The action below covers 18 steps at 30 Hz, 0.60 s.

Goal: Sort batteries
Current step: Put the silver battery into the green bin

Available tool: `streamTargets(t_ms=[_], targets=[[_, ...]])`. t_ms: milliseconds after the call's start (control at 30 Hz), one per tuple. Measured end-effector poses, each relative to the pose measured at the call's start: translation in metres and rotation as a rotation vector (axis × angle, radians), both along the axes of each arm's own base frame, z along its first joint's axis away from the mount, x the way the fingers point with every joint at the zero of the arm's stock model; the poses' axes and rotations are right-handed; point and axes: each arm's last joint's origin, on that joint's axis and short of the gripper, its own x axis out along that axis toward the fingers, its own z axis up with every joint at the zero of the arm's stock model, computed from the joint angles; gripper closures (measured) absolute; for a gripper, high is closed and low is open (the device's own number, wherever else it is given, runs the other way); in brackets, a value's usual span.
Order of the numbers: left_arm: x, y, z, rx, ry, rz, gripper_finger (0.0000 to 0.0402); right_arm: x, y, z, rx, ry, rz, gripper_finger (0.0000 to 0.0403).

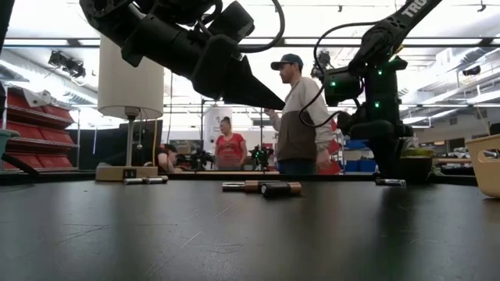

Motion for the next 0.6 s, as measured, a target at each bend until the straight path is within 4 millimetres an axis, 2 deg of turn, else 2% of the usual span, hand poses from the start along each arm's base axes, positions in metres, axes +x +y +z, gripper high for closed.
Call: streamTargets(t_ms=[600], targets=[[-0.0006,0.0001,-0.0012,0.005,0.014,-0.001,0.0255,-0.0012,-0.0048,-0.0003,-0.001,-0.009,-0.005,0.0302]])
